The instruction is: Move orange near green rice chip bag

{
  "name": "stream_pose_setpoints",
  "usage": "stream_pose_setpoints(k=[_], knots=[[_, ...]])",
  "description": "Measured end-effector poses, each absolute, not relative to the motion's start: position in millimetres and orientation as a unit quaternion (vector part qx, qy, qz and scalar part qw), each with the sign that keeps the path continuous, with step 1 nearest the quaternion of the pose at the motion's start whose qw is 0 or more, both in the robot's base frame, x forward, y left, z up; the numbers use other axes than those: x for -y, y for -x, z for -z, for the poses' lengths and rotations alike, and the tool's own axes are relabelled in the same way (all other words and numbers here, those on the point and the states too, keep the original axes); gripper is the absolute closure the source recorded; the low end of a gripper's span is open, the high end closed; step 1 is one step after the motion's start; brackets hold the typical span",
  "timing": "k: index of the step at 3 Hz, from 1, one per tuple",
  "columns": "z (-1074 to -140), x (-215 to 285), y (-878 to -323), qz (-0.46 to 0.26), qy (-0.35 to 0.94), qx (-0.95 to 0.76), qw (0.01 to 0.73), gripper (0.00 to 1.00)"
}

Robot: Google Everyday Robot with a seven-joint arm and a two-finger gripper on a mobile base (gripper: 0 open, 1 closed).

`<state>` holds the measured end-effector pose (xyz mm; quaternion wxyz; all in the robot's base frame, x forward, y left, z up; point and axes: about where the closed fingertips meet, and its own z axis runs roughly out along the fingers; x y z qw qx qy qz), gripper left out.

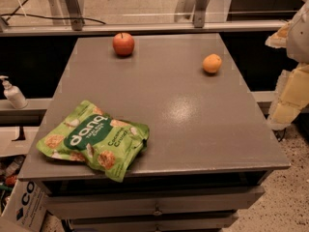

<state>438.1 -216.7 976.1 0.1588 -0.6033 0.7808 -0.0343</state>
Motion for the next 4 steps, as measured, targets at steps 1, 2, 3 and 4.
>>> stream_pose_setpoints(k=[1, 2, 3, 4], knots=[[-976.1, 216.7, -438.1, 0.034, 0.603, -0.781, 0.159, 0.00], [-973.1, 216.0, -443.9, 0.029, 0.598, -0.784, 0.165, 0.00], [-949.8, 213.5, -483.8, -0.010, 0.563, -0.801, 0.203, 0.00], [-929.1, 211.3, -521.0, -0.051, 0.532, -0.811, 0.238, 0.00]])
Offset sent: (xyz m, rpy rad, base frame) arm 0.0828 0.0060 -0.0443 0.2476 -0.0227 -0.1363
